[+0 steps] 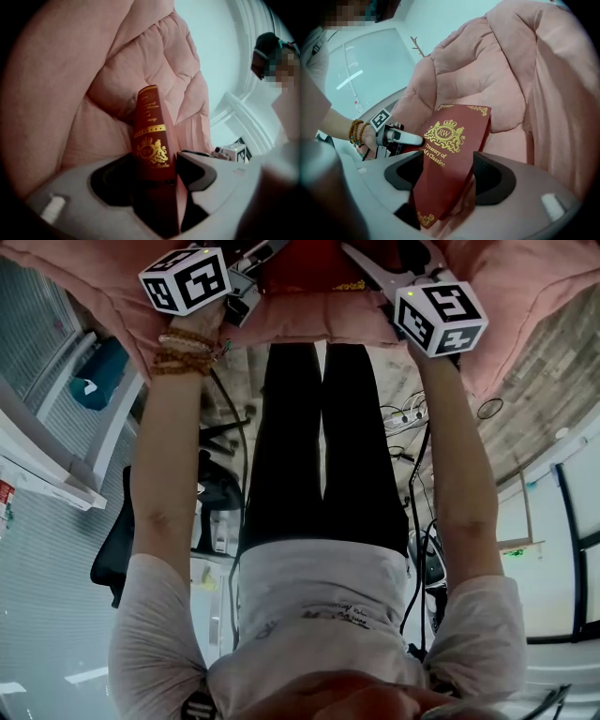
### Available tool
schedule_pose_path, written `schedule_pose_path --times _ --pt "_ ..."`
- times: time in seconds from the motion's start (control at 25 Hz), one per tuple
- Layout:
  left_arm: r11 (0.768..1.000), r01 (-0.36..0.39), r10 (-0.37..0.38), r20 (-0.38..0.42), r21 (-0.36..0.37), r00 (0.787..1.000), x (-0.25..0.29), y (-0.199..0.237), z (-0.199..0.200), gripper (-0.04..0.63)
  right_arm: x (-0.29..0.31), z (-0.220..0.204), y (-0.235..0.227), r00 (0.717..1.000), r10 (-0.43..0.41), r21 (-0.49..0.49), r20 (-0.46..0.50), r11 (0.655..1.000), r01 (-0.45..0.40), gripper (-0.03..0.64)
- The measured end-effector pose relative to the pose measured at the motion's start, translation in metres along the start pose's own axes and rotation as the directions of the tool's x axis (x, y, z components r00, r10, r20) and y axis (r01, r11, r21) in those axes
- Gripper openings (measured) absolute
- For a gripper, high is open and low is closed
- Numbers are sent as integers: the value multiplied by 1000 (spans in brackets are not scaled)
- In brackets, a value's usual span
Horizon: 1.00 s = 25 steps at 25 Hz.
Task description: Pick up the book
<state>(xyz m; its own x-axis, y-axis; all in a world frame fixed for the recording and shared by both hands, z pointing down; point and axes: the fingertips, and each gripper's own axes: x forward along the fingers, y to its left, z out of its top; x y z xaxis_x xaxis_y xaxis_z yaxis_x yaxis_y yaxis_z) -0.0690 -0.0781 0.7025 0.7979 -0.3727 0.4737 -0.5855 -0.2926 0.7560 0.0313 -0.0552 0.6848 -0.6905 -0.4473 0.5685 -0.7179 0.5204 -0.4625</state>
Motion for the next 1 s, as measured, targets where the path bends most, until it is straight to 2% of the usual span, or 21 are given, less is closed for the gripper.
schedule_pose_path --times 0.24,0.4,1.0 --pt "999 29 -30 28 14 999 -13 -35 7 279 -30 27 10 998 -14 -5 62 1000 14 334" --pt "999 53 -53 68 -2 996 -29 -68 19 279 -60 57 27 994 -14 -25 105 1000 16 327" --pt "989 109 -124 165 98 978 -123 -224 118 272 -181 198 117 965 -5 -152 263 987 47 316"
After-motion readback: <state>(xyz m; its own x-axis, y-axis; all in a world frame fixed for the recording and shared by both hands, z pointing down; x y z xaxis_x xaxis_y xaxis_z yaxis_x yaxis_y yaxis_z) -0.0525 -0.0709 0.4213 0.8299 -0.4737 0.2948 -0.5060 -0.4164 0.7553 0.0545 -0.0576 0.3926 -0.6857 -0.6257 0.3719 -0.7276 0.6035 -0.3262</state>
